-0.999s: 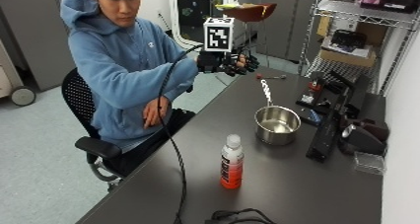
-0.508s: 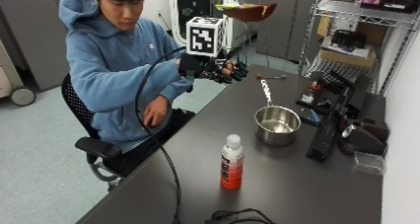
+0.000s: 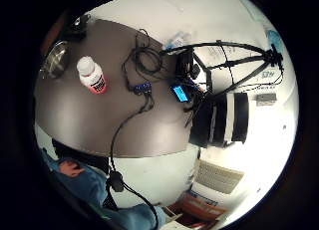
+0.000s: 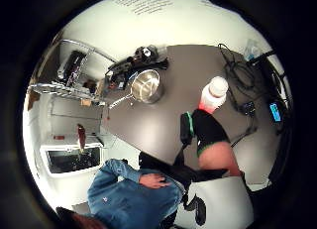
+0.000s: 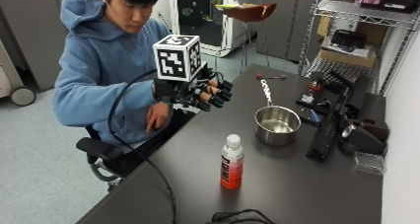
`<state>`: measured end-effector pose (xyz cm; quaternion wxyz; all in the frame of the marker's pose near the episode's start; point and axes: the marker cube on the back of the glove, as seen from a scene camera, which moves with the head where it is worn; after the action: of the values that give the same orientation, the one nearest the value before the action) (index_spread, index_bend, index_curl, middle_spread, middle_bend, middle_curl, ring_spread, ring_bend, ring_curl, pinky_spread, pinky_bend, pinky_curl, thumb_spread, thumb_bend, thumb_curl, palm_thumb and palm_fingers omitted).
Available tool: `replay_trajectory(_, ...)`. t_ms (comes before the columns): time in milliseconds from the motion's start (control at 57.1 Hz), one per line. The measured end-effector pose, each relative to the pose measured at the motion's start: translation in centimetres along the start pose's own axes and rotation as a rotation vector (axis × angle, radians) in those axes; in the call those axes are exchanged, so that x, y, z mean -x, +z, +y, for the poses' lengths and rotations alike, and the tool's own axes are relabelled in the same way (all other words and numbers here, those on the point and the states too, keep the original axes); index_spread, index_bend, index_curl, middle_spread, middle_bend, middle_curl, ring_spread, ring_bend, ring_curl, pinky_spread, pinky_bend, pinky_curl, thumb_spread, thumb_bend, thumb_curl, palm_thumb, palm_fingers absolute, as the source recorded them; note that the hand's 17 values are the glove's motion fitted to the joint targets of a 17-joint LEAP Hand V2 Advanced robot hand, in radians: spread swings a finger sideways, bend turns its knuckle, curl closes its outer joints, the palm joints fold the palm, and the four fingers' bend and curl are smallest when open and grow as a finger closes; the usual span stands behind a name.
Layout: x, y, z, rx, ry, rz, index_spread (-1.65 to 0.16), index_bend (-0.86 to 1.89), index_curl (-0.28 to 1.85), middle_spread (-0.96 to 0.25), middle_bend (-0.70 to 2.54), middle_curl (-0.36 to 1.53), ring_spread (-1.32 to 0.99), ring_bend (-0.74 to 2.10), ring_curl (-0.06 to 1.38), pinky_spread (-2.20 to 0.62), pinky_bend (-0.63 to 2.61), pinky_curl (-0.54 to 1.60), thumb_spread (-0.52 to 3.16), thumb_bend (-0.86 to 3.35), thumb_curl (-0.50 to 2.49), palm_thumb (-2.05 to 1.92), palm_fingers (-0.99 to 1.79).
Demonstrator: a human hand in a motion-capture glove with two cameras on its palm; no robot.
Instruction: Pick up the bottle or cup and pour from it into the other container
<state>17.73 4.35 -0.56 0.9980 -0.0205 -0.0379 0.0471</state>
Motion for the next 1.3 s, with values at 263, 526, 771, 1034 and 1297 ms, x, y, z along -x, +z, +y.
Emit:
replay_trajectory(263, -4.7, 1.0, 2.3, -0.094, -0.012, -0.068, -0.38, 0.14, 0.24, 0.02, 0.2, 0.31, 0.12, 0.35, 0.28, 0.25, 0.52, 0.25, 1.04, -0.04, 0.43, 0.63, 0.11)
replay_trajectory(526, -7.6, 1.5, 4.0, -0.2, -0.017, -0.126, -0.38, 0.14, 0.23, 0.03, 0.2, 0.32, 0.11, 0.38, 0.29, 0.26, 0.53, 0.25, 1.03, -0.03, 0.42, 0.61, 0.11)
replay_trajectory(771, -9.4, 2.6, 5.3, -0.334, -0.024, -0.216, -0.36, 0.14, 0.23, 0.03, 0.2, 0.33, 0.11, 0.4, 0.29, 0.26, 0.53, 0.26, 1.02, -0.03, 0.41, 0.6, 0.13)
replay_trajectory(1034, -10.6, 4.4, 5.7, -0.466, -0.035, -0.287, -0.36, 0.13, 0.23, 0.03, 0.2, 0.34, 0.09, 0.41, 0.3, 0.25, 0.55, 0.27, 1.0, -0.03, 0.4, 0.6, 0.14)
replay_trajectory(1297, -11.7, 6.9, 5.6, -0.628, -0.049, -0.405, -0.33, 0.12, 0.21, 0.03, 0.22, 0.35, 0.07, 0.46, 0.31, 0.24, 0.59, 0.28, 0.98, -0.03, 0.4, 0.6, 0.21)
